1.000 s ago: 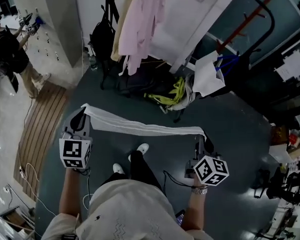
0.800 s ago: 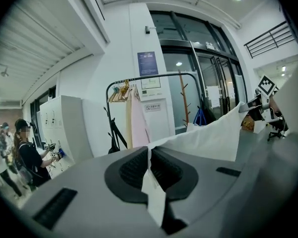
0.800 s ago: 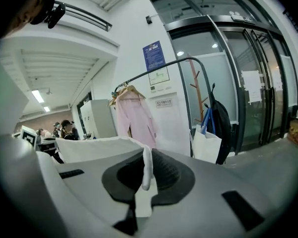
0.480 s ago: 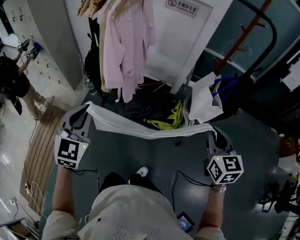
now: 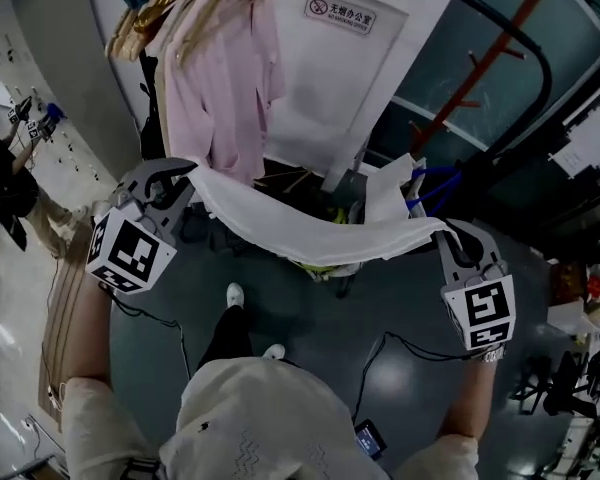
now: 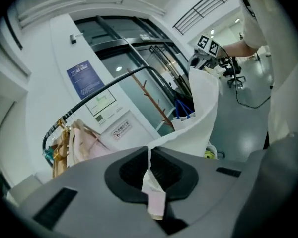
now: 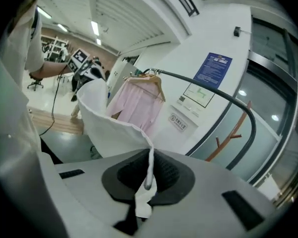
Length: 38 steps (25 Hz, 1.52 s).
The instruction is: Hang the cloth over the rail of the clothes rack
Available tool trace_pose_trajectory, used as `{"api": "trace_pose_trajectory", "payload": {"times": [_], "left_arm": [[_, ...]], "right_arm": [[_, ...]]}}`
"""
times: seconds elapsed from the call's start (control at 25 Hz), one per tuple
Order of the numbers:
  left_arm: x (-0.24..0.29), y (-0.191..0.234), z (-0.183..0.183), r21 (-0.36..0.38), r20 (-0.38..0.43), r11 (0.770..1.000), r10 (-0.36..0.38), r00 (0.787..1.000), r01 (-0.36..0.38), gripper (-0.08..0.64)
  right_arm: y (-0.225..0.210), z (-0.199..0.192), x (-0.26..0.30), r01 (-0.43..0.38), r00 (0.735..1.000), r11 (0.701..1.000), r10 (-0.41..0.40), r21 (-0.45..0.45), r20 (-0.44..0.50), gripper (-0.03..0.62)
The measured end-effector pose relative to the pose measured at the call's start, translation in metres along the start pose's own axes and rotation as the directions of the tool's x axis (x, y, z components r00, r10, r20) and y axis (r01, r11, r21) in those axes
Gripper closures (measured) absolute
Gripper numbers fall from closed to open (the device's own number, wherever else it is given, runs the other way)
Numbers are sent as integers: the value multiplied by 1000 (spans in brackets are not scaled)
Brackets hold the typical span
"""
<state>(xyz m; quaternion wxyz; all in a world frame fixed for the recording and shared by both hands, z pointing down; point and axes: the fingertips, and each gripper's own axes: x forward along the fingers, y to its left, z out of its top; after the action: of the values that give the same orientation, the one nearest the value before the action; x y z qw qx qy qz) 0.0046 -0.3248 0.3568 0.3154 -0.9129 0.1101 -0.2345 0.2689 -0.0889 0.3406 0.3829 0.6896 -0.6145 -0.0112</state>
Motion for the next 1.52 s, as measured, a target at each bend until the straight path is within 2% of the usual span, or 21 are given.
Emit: {"api": "trace_pose_trajectory", "payload": {"times": [0.08,0.16,0.32,0.44,0.52,0.68,0.96,1.24,1.36,1.44,1.52], "left_arm": [[25,13,2,98,-10,994,-48,999,48,538],[48,28,-1,197,-43,976,-87,995,94,538],[91,81,-8,357,-73,924,-117,990,135,538],[107,119,-20,457,-77,878,-120,990,142,538],[112,145,-21,495,-70,858,-115,991,134,538],[131,208,25,538,1,841,-58,998,48,538],[130,291,129,638,43,761,113,993,-114,538],[130,323,188,633,70,745,219,973,-213,538],[132,351,193,605,54,751,292,955,-264,538],[136,369,181,608,23,740,343,939,-286,538],[142,386,173,624,8,720,382,924,-303,538]], "right_arm": [[-5,4,17,-13,998,998,10,-59,-54,563],[-13,8,34,-23,994,994,12,-102,-108,563],[-40,24,60,-21,979,980,-21,-200,-205,563],[-55,42,78,4,971,969,-63,-248,-231,563],[-69,62,87,39,968,960,-105,-277,-229,563],[-127,101,83,150,953,936,-222,-318,-205,563],[-233,145,43,244,950,907,-294,-343,-103,563],[-309,183,22,322,934,845,-358,-426,-5,563],[-330,203,25,336,930,833,-368,-440,13,563],[-339,216,32,338,929,831,-369,-442,17,563],[-347,229,40,338,929,831,-369,-442,17,563]]}}
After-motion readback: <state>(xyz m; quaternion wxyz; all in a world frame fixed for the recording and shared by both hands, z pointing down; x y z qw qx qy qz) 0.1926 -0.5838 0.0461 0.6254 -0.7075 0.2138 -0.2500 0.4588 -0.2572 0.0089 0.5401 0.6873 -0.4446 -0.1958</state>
